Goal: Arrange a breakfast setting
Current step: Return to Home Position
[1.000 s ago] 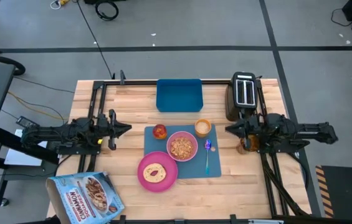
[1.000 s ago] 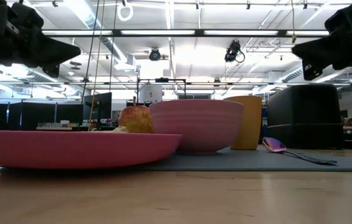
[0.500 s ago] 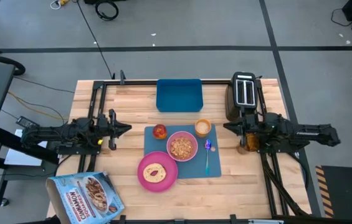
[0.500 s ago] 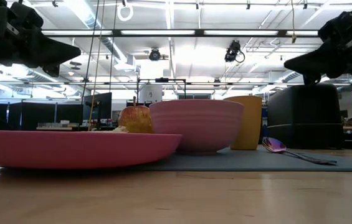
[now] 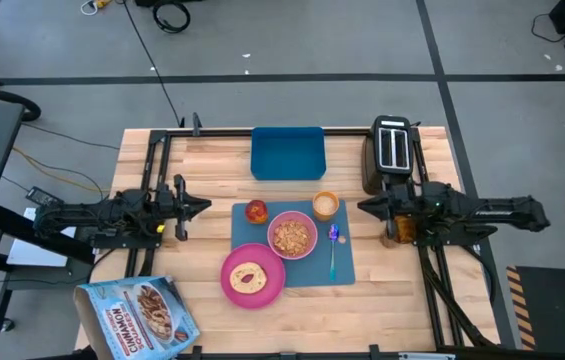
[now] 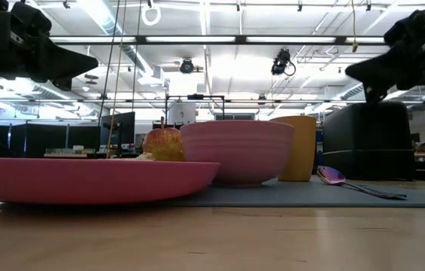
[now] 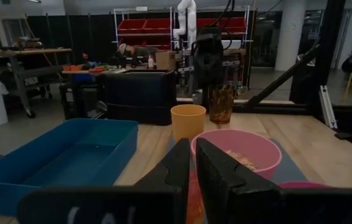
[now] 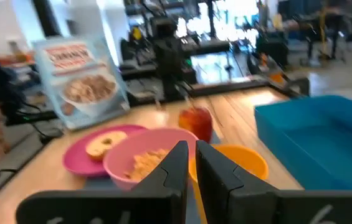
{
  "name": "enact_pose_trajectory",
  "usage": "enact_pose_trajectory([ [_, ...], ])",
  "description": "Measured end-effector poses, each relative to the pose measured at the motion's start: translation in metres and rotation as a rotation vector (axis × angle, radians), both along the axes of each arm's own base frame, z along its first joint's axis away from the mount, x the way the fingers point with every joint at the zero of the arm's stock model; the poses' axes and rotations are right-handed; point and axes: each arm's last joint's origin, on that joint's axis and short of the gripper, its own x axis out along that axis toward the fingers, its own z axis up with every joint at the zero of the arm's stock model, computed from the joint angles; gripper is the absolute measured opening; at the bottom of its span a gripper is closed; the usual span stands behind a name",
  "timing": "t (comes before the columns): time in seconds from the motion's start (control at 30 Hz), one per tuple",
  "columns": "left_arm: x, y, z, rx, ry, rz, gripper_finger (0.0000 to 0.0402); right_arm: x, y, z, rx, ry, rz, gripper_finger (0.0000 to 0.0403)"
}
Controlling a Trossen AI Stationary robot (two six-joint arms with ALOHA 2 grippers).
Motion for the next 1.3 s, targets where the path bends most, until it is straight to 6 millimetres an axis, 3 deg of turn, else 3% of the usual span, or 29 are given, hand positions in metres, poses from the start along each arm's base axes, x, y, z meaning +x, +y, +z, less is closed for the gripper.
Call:
enact_pose_trajectory([
  [1.3,-0.0001,0.0001,0.0022,0.004,-0.026,0.003,0.0034,-0.0058,0.0025,0.0023,0.013,-0.040,-0.025,0.0039],
])
